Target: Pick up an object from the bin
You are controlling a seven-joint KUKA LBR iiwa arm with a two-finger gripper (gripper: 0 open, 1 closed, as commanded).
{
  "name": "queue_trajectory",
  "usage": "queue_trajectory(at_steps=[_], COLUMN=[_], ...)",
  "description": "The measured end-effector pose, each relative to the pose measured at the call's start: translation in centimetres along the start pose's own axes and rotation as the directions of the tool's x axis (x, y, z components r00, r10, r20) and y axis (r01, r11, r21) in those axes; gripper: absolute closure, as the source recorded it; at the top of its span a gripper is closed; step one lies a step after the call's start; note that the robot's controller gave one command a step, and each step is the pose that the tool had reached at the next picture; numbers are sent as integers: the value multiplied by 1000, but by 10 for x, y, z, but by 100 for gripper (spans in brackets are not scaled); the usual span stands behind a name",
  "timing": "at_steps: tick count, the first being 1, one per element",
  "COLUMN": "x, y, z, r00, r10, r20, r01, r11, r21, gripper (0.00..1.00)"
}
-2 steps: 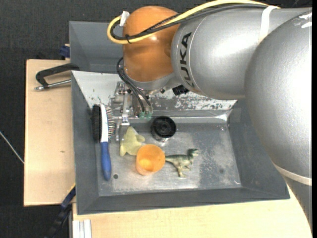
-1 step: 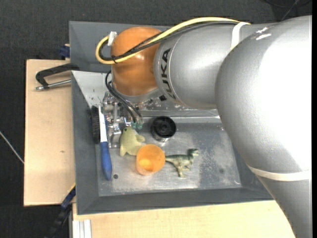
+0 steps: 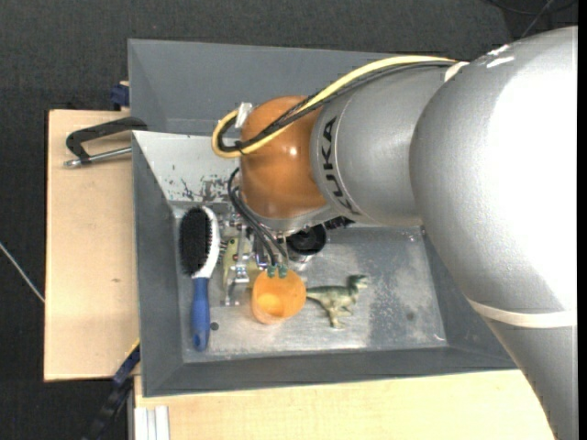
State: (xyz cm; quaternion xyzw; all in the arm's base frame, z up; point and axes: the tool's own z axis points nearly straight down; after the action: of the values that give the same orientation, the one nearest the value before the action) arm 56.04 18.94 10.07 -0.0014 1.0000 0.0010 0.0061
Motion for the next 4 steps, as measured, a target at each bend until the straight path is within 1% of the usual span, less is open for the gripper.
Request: queue_trajectory(at_steps=[1, 2, 3, 4], x=[-8, -2, 32, 30], y=[-9, -60, -115, -115], z=[29, 8, 27, 25], r00=[999, 960, 996, 995], r10=[-53, 278, 93, 95], r20=[-6, -9, -1, 5], r01=[53, -278, -93, -95], r11=[999, 961, 996, 995], r21=[-1, 4, -2, -3], gripper=[0, 0, 0, 100])
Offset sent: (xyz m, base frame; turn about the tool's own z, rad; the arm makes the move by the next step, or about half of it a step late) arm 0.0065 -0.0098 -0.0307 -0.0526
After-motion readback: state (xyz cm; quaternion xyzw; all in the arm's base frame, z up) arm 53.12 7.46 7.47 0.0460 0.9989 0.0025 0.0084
